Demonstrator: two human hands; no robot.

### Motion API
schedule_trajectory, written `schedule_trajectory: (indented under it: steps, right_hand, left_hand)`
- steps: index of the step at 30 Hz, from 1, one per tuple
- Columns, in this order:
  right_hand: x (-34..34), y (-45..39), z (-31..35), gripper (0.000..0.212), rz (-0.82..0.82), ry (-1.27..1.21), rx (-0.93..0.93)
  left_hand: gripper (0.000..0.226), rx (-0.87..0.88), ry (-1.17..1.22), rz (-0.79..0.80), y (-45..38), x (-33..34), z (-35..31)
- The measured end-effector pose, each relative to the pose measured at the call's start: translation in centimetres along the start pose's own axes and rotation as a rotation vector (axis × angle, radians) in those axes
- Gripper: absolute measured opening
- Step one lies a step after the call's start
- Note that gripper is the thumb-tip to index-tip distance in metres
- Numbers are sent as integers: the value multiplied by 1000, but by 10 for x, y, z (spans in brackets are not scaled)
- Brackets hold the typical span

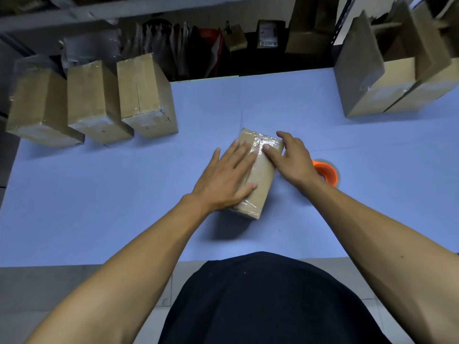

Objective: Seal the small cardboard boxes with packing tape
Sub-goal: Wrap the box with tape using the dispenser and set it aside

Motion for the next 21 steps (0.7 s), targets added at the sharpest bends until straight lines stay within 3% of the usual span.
schedule_trajectory:
  steps: [3, 5, 7, 10, 12, 15, 18, 21]
  right_hand:
    - [-29, 4, -29, 50, -25, 208, 69]
    - [-32, 8, -53, 53, 99, 443, 175]
    - [-28, 11, -66, 66, 175, 527, 216]
    - [-20, 14, -73, 85, 168, 498, 202]
    - [-17, 16, -76, 86, 144, 482, 191]
    - [-32, 18, -60, 67, 26, 399, 105]
    - [-73, 14, -36, 50, -150, 183, 163]
    - [-93, 11, -3, 43, -156, 80, 128]
  left_hand:
    - [82, 50, -7, 75, -4, 14, -3]
    - [81, 33, 31, 86, -5, 18, 0]
    - [79, 22, 92, 75, -5, 18, -2]
    - [71, -14, 158, 28, -1, 18, -7]
    - [69, -33, 172, -35, -1, 17, -6]
    - [63, -81, 262, -220, -7, 5, -2]
    - [41, -300, 465, -310, -19, -11, 17]
    - [24, -366, 403, -368, -35, -33, 26]
Point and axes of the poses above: each hand's wrist, its own y-axis away from the middle knuckle, its own x-axis out of the palm, z = x × y, the point moved 8 cm from there along -y, towards the middle knuckle, and after that the axes turned 10 degrees about -y, right-handed, at the moved point
